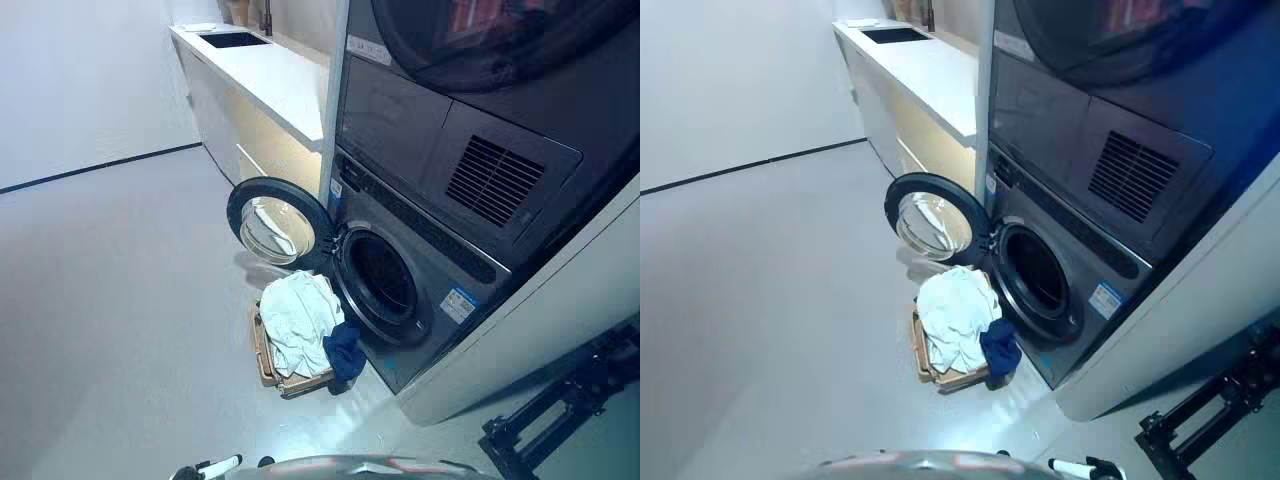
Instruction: Put the clothes in the basket into the washing machine.
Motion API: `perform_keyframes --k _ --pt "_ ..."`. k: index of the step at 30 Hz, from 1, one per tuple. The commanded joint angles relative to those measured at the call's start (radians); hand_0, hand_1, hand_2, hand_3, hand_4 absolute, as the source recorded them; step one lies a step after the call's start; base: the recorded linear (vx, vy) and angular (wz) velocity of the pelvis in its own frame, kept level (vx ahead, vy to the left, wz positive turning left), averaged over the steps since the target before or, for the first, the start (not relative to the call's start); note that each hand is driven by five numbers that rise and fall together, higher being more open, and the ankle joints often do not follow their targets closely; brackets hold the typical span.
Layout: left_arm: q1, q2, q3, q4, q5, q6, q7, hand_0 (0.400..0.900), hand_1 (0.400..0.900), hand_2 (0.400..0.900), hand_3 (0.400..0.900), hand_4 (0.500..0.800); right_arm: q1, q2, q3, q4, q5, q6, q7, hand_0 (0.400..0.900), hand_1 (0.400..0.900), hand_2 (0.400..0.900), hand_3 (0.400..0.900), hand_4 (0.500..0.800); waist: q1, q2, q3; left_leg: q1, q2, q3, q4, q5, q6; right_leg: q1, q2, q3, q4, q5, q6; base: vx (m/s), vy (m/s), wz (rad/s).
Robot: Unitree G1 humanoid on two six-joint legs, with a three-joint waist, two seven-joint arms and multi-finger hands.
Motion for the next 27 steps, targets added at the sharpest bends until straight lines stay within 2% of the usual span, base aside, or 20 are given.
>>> perform_keyframes --k 1,21,27 --pt "-0.075 -0.011 0.008 0.056 0.042 -0.017 0.016 0.900 0.900 0.900 0.900 0.800 -0.095 -0.030 -0.002 0.023 0.010 -0.031 -0.015 0.900 0.900 0.900 0.900 0.800 0.004 0.043 0.078 0.078 -0.054 -0.008 0.006 -0.176 0.031 0.094 0.017 -0.011 0.010 -0.147 0.054 0.00 0.000 0.00" --pt "-0.079 -0.010 0.007 0.045 0.026 -0.014 0.017 0.900 0.900 0.900 0.900 0.800 -0.102 -0.037 -0.004 0.012 0.022 -0.030 -0.014 0.900 0.900 0.900 0.900 0.800 -0.004 0.054 0.101 0.065 -0.054 -0.012 0.006 -0.174 0.033 0.082 0.021 -0.016 0.010 -0.139 0.044 0.00 -0.012 0.00" --pt "-0.110 0.001 0.003 0.026 -0.006 -0.022 0.029 0.900 0.900 0.900 0.900 0.800 -0.138 -0.050 0.004 -0.008 0.036 -0.035 -0.018 0.900 0.900 0.900 0.900 0.800 -0.009 0.076 0.134 -0.004 -0.038 -0.005 0.020 -0.146 0.035 -0.081 0.033 -0.007 0.192 -0.197 0.019 -0.08 -0.094 -0.03"
